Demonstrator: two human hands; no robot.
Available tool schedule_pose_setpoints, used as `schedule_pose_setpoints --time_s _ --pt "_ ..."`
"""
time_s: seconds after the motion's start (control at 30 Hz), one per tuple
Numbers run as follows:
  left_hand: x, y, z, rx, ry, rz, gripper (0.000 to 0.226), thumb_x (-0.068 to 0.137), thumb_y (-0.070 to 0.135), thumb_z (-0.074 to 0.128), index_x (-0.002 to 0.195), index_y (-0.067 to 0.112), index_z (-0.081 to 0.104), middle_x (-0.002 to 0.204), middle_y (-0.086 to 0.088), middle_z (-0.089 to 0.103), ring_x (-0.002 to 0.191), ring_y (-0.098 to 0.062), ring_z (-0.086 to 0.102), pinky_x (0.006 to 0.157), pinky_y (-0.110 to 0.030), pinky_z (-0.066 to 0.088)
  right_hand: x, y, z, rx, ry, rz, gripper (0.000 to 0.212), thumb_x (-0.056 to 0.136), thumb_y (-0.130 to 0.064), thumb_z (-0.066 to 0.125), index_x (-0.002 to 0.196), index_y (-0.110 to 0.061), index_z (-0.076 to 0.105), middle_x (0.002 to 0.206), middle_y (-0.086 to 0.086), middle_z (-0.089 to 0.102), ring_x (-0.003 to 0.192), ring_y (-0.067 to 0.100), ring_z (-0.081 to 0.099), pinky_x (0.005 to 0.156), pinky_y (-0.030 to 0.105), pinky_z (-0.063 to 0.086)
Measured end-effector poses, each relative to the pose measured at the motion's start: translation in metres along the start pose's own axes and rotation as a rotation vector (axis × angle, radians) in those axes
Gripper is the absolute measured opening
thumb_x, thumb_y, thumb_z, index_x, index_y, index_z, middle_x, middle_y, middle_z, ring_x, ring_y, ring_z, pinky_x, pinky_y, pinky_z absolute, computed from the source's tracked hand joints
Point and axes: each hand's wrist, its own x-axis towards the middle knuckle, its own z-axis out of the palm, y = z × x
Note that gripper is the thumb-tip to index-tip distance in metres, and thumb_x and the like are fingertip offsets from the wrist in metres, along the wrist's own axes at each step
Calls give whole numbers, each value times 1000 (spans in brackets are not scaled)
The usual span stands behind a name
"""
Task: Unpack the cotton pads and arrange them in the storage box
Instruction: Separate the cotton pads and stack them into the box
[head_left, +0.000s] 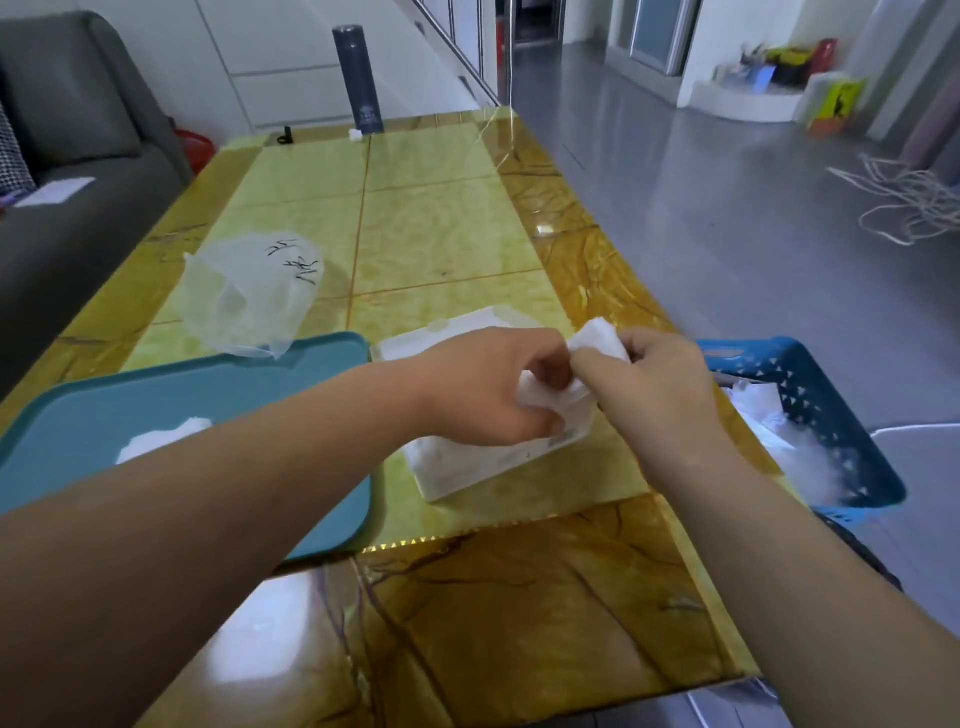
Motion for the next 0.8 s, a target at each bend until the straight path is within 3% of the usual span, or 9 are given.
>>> schedule_pose_setpoints --time_s 0.17,0.27,0.37,0.47,0.6,0.67,0.8 --pt "-4 -5 1 45 -42 7 36 89 46 70 121 33 59 115 18 64 107 -10 60 93 -33 49 0 -1 -1 -24 -53 -4 36 76 -18 77 67 2 48 61 2 31 57 16 29 53 32 23" --pt "-7 -6 1 189 -124 14 42 92 57 61 127 33 61 123 17 62 112 -13 59 97 -38 49 0 0 -2 13 -75 -22 41 77 -17 75 66 6 42 64 5 27 58 17 27 54 35 22" --pt "-6 -3 4 312 -173 5 35 94 62 52 113 35 64 114 19 55 105 -13 59 91 -39 50 -3 0 -1 18 -76 -57 39 79 -19 72 65 5 45 59 1 30 55 16 28 53 35 25" --pt "-5 -3 7 373 -184 -13 35 93 63 44 101 34 62 101 13 64 95 -17 62 85 -42 54 -4 -1 0 -119 -60 -131 42 83 -25 68 55 -14 39 48 -9 33 50 15 32 51 33 27" --pt "-7 -5 5 404 -220 -12 52 84 73 31 101 40 67 94 14 68 89 -14 63 82 -41 56 -10 -8 5 -466 -71 -252 25 90 -38 60 74 -19 60 66 -3 60 67 22 58 54 31 35" --pt "-10 -7 5 404 -213 12 57 78 75 27 104 43 67 95 15 68 90 -13 64 82 -40 56 -14 -12 6 -605 -33 -319 23 91 -41 59 82 -20 61 72 -3 63 73 23 59 56 31 29" --pt "-18 -16 1 444 -206 22 38 90 69 46 109 42 64 96 12 68 90 -15 63 79 -37 53 -18 -21 6 -757 -72 -374 19 92 -42 61 105 -28 64 87 -2 69 77 24 53 67 32 30"
